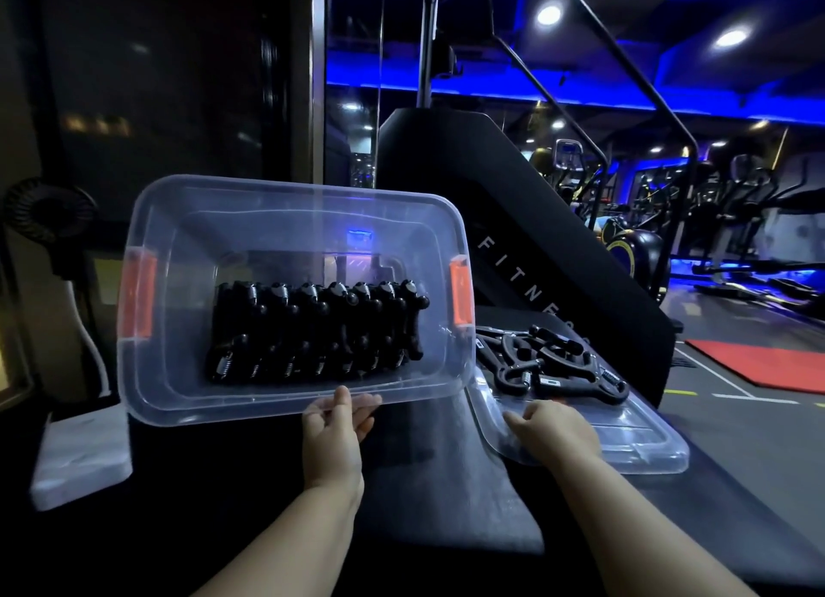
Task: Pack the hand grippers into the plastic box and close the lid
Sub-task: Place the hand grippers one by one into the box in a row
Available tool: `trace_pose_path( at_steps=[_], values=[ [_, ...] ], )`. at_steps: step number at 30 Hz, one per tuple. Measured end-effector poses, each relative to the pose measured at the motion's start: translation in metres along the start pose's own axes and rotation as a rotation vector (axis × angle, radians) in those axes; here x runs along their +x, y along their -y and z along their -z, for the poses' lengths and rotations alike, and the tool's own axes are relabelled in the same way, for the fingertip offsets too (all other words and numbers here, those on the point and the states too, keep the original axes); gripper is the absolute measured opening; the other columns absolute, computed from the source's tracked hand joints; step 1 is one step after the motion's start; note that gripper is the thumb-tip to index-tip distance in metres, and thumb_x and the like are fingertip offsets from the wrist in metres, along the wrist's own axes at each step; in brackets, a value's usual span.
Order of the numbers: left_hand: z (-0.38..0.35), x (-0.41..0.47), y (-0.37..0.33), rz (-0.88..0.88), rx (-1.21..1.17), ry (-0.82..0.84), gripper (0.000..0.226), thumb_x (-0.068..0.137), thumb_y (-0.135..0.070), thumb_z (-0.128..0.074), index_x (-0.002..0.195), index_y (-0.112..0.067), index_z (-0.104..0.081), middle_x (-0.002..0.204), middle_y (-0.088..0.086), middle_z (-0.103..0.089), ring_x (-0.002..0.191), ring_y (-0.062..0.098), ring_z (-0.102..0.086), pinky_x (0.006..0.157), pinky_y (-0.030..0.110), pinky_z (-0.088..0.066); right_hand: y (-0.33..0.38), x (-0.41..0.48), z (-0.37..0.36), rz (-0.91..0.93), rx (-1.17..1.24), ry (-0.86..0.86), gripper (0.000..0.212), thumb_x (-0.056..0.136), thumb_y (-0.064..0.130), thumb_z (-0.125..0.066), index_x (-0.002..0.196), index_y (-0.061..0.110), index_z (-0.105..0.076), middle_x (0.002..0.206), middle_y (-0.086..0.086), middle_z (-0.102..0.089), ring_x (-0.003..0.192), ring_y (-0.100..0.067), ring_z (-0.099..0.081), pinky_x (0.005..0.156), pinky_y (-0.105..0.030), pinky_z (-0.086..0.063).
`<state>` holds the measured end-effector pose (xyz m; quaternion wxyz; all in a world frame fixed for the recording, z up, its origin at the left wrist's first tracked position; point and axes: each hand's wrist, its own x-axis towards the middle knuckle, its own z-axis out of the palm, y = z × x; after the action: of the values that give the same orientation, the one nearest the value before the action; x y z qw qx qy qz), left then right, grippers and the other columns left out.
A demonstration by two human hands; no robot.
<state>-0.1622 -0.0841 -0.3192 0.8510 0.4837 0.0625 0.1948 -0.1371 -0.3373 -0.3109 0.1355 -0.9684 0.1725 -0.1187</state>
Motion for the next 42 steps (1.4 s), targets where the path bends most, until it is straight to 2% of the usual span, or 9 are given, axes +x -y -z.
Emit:
trace_pose_path(
  at_steps=[7, 17, 22, 31, 35, 42],
  values=[
    [0.000, -0.002, 0.000, 0.006, -0.028, -0.011, 0.019, 0.099, -0.025, -0.044, 0.106, -0.007, -0.047, 0.078, 0.008, -0.072, 0.073, 0.014, -0.072, 0.068, 0.028, -0.048, -0.004, -0.018, 0.003, 0.025, -0.021, -0.003, 0.051, 0.084, 0.071, -0.039, 0.077, 0.024, -0.058, 0.086, 0.004, -0.063, 0.085, -0.019, -0.058, 0.068, -0.030, -0.044],
    [0.000, -0.002, -0.001, 0.013, -0.022, -0.008, 0.013, 0.099, -0.025, -0.043, 0.095, -0.013, -0.046, 0.080, 0.009, -0.071, 0.074, 0.013, -0.071, 0.067, 0.026, -0.048, -0.012, -0.048, 0.011, 0.036, -0.022, 0.012, 0.054, 0.082, 0.074, -0.039, 0.071, 0.023, -0.055, 0.082, 0.004, -0.062, 0.081, -0.020, -0.056, 0.068, -0.030, -0.042],
    [0.001, -0.004, 0.000, 0.020, -0.008, -0.009, 0.018, 0.099, -0.026, -0.043, 0.101, -0.009, -0.047, 0.080, 0.008, -0.071, 0.076, 0.014, -0.071, 0.067, 0.026, -0.048, -0.016, -0.062, 0.015, 0.050, -0.035, 0.017, 0.057, 0.081, 0.075, -0.038, 0.071, 0.023, -0.057, 0.080, 0.005, -0.062, 0.083, -0.019, -0.059, 0.068, -0.031, -0.043],
    [0.002, -0.008, -0.003, 0.047, 0.013, -0.001, 0.041, 0.099, -0.026, -0.043, 0.120, 0.008, -0.046, 0.084, 0.010, -0.071, 0.078, 0.014, -0.070, 0.068, 0.025, -0.048, -0.022, -0.086, 0.024, 0.055, -0.063, 0.059, 0.063, 0.077, 0.080, -0.037, 0.069, 0.022, -0.059, 0.073, 0.008, -0.060, 0.077, -0.016, -0.058, 0.064, -0.030, -0.040],
    [0.001, -0.009, -0.005, 0.050, 0.018, 0.001, 0.042, 0.100, -0.026, -0.042, 0.122, 0.009, -0.045, 0.083, 0.010, -0.071, 0.076, 0.012, -0.071, 0.068, 0.024, -0.048, -0.024, -0.097, 0.023, 0.038, -0.068, 0.038, 0.066, 0.073, 0.082, -0.038, 0.064, 0.021, -0.059, 0.067, 0.010, -0.058, 0.073, -0.017, -0.056, 0.061, -0.029, -0.037],
    [0.000, -0.010, -0.005, 0.054, -0.011, -0.012, 0.039, 0.100, -0.026, -0.041, 0.120, 0.007, -0.045, 0.082, 0.011, -0.070, 0.082, 0.019, -0.070, 0.070, 0.026, -0.048, -0.025, -0.104, 0.024, 0.023, -0.073, -0.002, 0.067, 0.071, 0.084, -0.038, 0.062, 0.021, -0.059, 0.063, 0.011, -0.058, 0.064, -0.012, -0.053, 0.053, -0.026, -0.032]
  ],
)
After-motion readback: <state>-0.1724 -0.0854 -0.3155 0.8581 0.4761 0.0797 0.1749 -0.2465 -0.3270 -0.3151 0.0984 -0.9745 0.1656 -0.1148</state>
